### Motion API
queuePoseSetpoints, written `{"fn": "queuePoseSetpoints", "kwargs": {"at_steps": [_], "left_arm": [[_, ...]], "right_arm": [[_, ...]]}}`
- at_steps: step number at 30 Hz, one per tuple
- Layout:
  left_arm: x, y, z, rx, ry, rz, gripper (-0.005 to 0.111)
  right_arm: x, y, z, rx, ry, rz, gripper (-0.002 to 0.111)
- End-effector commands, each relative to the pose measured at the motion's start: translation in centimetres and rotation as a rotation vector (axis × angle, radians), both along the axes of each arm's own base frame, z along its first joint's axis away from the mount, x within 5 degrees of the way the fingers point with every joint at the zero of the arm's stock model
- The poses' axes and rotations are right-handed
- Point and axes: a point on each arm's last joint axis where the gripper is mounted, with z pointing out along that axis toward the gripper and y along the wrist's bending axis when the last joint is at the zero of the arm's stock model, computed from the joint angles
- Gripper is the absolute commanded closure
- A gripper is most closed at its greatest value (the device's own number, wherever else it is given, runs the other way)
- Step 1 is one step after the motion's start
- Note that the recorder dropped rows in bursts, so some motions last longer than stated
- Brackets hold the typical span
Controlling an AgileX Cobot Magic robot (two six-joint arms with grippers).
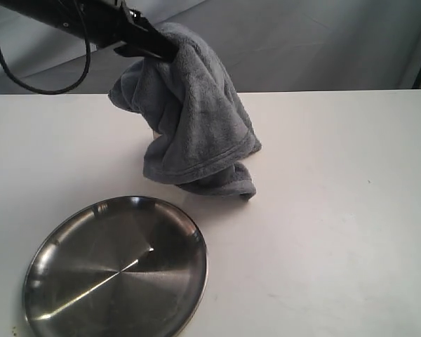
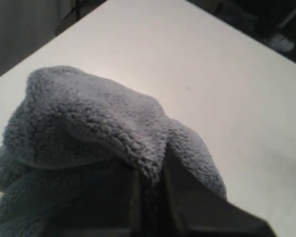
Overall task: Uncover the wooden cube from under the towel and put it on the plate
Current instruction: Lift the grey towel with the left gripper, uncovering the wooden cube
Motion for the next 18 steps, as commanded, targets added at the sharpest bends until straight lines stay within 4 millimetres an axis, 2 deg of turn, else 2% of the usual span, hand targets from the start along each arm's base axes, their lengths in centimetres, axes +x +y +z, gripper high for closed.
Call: {"fn": "queuePoseSetpoints", "kwargs": {"at_steps": [1,5,8,10,15,18], "left_arm": [[-1.1,-0.2,3.0,-0.114,-0.069,-0.016,0.107],[-1.7,-0.4,3.9,-0.171,-0.055,-0.04,0.107],[-2.7,-1.1,5.0,-0.314,-0.049,-0.162,0.107],[-2.7,-1.3,5.6,-0.375,-0.059,-0.162,0.107],[-3.3,-2.3,4.8,-0.284,-0.065,-0.207,0.107],[-4.1,-3.7,4.1,-0.202,-0.071,-0.262,0.107]], "right_arm": [[0.0,0.0,-0.1,0.006,-0.002,-0.007,0.108],[0.0,0.0,-0.1,0.008,-0.002,-0.008,0.108],[0.0,0.0,-0.1,0.008,-0.002,-0.008,0.108],[0.0,0.0,-0.1,0.008,-0.002,-0.008,0.108],[0.0,0.0,-0.1,0.006,-0.002,-0.007,0.108],[0.0,0.0,-0.1,0.006,-0.002,-0.007,0.108]]}}
